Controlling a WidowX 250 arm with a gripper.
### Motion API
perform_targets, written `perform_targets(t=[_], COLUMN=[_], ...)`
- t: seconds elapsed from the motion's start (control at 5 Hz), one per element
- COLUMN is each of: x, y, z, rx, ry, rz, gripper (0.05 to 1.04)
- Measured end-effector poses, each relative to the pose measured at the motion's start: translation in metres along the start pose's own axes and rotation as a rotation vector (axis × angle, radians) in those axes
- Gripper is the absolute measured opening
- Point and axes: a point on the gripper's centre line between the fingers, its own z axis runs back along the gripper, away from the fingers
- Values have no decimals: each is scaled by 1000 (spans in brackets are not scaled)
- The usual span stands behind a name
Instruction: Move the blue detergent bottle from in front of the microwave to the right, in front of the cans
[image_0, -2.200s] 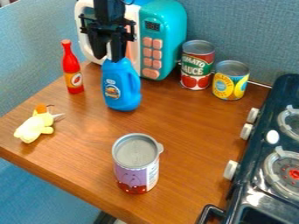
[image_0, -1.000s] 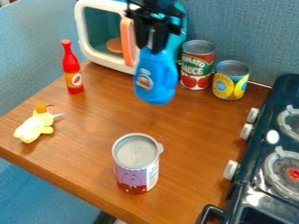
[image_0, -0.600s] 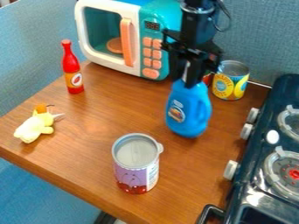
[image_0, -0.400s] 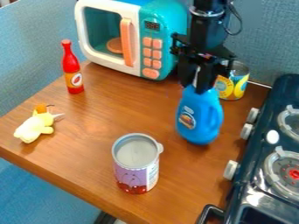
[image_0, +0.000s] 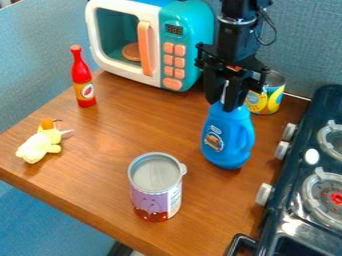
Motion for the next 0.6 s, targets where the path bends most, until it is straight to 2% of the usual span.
perform_targets(t=[0.2, 0.4, 0.6], x=[-2, -5, -5], y=[4, 6, 14], z=[-2, -7, -7], rx=[-13, -27, -63], ry=[0, 16, 3], rz=[-16, -28, -1], gripper=[518, 833, 1012])
